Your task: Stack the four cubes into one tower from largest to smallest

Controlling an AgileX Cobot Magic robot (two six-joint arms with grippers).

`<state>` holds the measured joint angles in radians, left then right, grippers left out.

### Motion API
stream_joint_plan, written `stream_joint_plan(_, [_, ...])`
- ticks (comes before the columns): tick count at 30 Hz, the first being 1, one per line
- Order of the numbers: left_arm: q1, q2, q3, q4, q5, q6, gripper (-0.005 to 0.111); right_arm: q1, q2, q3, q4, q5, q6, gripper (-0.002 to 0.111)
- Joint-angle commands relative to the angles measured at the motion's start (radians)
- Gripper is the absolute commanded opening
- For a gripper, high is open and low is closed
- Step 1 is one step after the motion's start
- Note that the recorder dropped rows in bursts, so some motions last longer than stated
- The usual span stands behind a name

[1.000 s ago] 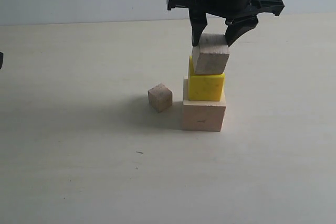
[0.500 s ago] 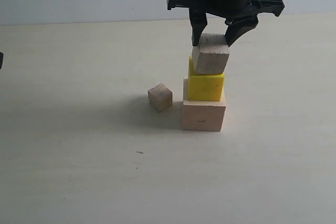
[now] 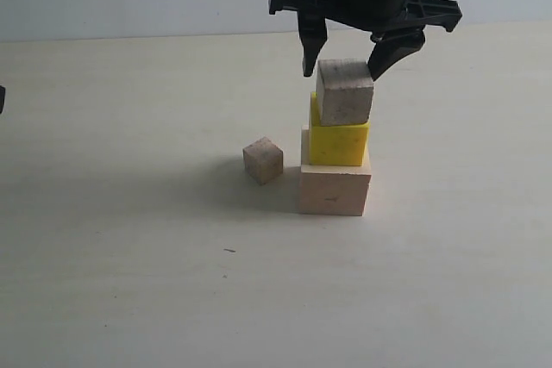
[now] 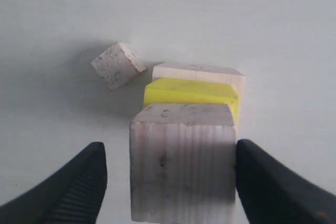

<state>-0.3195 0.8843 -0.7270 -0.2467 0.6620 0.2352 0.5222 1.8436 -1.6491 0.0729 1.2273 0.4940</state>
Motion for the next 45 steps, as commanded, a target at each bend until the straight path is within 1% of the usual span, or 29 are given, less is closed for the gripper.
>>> stream_joint_plan(1, [-0.008,-0.006,0.002,-0.001,0.001,0.004,0.000,0.001,-0.004,0.003,0.010,-0.006,0.006,0.066])
stream_joint_plan(18, [-0.008,-0.006,0.002,-0.001,0.001,0.004,0.000,0.001,-0.030,0.003,0.000,-0.006,0.004,0.066])
stream_joint_plan(25, [-0.008,-0.006,0.002,-0.001,0.001,0.004,0.000,0.001,-0.079,0.003,-0.044,-0.006,0.004,0.066])
stream_joint_plan(29, [-0.008,-0.006,0.002,-0.001,0.004,0.004,0.000,0.001,-0.113,0.003,-0.144,-0.006,-0.017,0.065])
stream_joint_plan(31, [-0.008,-0.006,0.002,-0.005,0.004,0.004,0.000,0.001,-0.134,0.003,-0.205,-0.006,-0.104,0.061])
stream_joint_plan(34, [-0.008,-0.002,0.002,-0.023,0.004,0.004,0.000,0.001,-0.161,0.003,-0.285,-0.006,-0.167,0.045])
stream_joint_plan(35, [-0.008,0.003,0.002,-0.035,0.004,0.004,0.000,0.001,-0.171,0.003,-0.313,-0.006,-0.190,0.035])
stream_joint_plan(37, [-0.008,0.013,0.002,-0.064,0.004,0.004,0.000,0.001,-0.181,0.003,-0.378,-0.006,-0.234,0.022])
stream_joint_plan(38, [-0.008,0.021,0.002,-0.082,0.004,0.004,0.000,0.001,-0.183,0.003,-0.427,-0.006,-0.270,0.013])
stream_joint_plan(40, [-0.008,0.032,0.002,-0.106,0.004,0.010,0.000,0.001,-0.185,0.003,-0.494,-0.006,-0.311,0.000])
stream_joint_plan(41, [-0.008,0.039,0.002,-0.116,0.004,0.029,0.000,0.001,-0.185,0.003,-0.541,-0.006,-0.311,0.000])
stream_joint_plan(43, [-0.008,0.051,0.002,-0.128,0.004,0.083,0.000,-0.013,-0.185,0.003,-0.574,-0.006,-0.317,0.000])
stream_joint_plan(45, [-0.008,0.069,0.002,-0.137,0.001,0.129,0.000,-0.045,-0.185,0.007,-0.533,-0.006,-0.341,0.000])
